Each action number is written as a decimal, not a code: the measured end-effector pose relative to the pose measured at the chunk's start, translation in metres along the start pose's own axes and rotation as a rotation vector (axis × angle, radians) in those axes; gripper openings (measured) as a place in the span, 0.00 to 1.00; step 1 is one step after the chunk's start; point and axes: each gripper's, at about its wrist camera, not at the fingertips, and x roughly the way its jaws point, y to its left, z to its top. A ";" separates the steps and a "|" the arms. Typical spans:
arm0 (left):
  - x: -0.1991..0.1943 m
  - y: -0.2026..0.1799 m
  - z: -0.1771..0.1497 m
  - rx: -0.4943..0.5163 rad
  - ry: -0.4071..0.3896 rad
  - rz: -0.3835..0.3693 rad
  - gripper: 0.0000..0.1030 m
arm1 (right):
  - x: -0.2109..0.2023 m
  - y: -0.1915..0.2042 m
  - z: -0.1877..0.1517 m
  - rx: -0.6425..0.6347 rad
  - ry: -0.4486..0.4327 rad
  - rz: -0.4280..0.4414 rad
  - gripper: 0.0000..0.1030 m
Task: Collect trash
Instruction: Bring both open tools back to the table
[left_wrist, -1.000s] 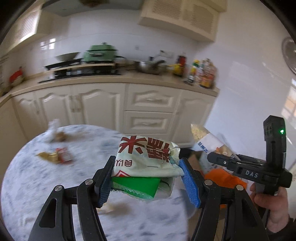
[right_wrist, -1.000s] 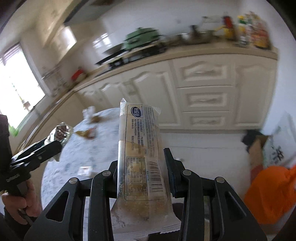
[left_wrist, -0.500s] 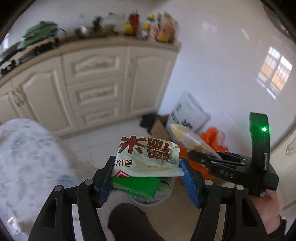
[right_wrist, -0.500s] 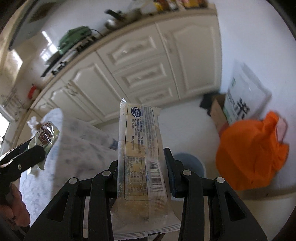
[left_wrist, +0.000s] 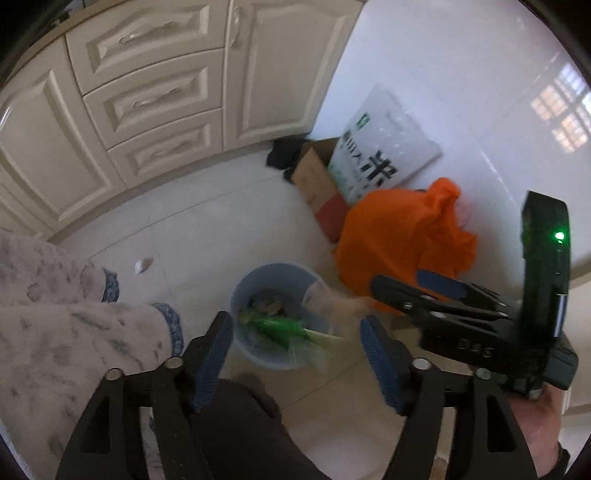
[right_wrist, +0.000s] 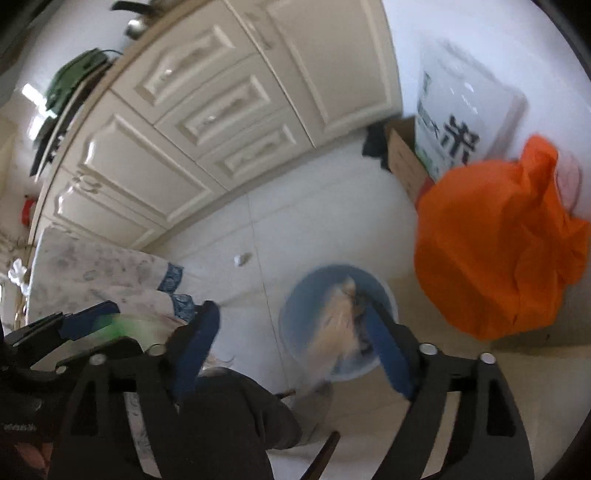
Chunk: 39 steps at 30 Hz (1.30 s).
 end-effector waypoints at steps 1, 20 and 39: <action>0.001 -0.003 0.007 0.000 0.000 0.008 0.83 | 0.000 -0.003 -0.002 0.012 0.000 0.000 0.89; -0.120 -0.013 -0.078 0.004 -0.264 0.173 0.97 | -0.066 0.051 -0.006 -0.026 -0.122 0.015 1.00; -0.320 0.101 -0.238 -0.223 -0.588 0.271 0.99 | -0.150 0.235 -0.025 -0.373 -0.279 0.175 1.00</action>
